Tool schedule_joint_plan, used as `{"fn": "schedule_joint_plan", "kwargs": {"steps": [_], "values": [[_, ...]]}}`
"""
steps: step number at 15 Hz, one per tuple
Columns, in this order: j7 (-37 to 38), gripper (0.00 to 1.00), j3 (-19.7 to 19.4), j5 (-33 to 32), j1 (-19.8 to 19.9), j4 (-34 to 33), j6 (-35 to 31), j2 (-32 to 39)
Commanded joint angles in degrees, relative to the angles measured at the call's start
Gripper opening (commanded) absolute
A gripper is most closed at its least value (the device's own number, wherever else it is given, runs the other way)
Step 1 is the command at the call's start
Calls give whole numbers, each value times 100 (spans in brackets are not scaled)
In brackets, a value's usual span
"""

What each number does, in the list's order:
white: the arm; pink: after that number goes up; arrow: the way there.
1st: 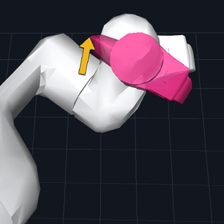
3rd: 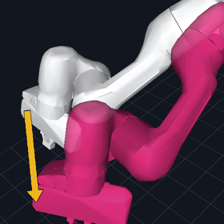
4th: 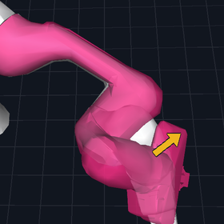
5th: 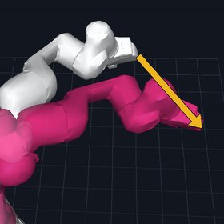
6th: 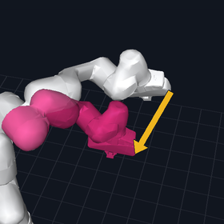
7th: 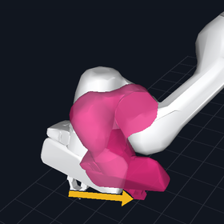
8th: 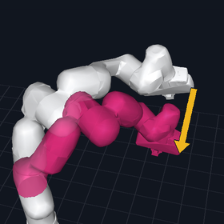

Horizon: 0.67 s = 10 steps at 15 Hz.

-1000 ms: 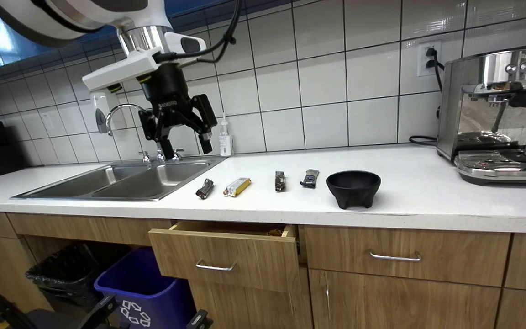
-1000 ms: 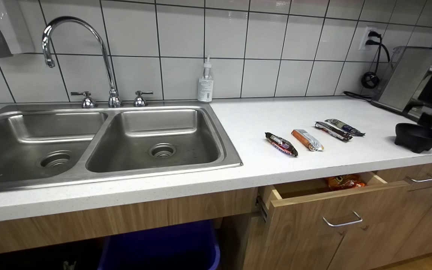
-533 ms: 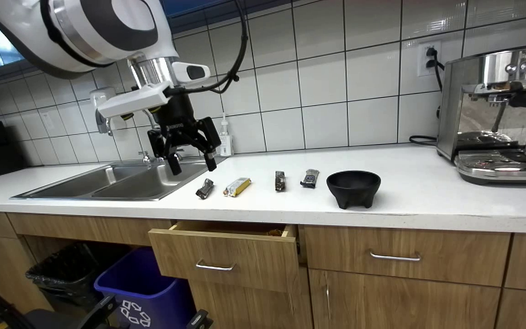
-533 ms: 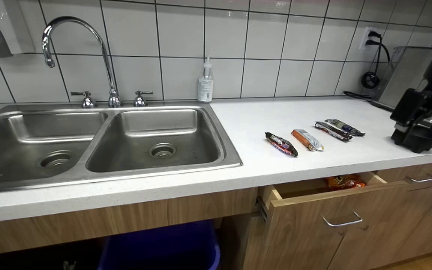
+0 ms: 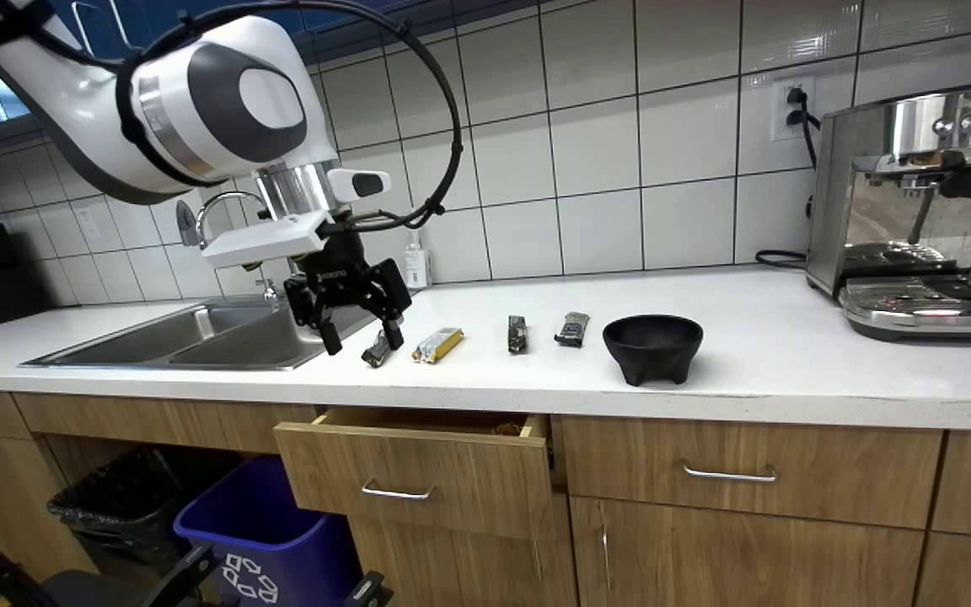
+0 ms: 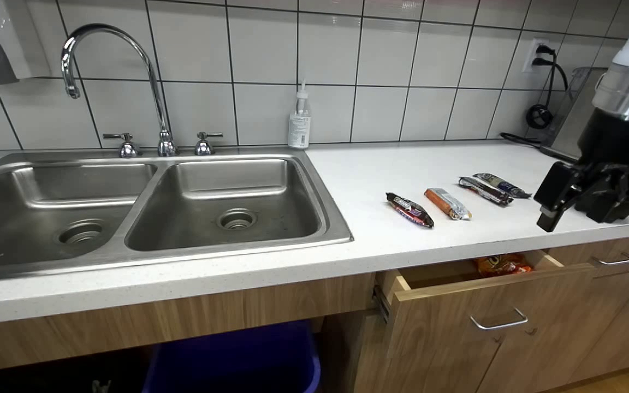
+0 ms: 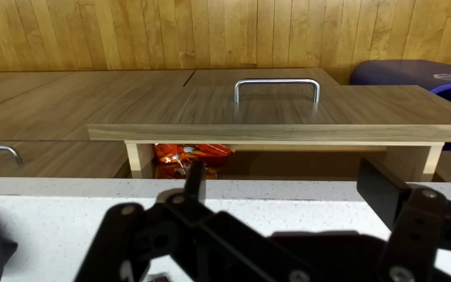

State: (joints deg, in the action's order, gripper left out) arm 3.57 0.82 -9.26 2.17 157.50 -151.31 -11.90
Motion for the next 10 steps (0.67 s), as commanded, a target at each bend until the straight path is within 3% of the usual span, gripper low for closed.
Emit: {"fn": "schedule_joint_plan", "kwargs": {"steps": [1, 10], "values": [[395, 100, 122, -344, 121, -121, -410, 448], [1389, 100, -37, -1611, 51, -518, -910, 1455]]}}
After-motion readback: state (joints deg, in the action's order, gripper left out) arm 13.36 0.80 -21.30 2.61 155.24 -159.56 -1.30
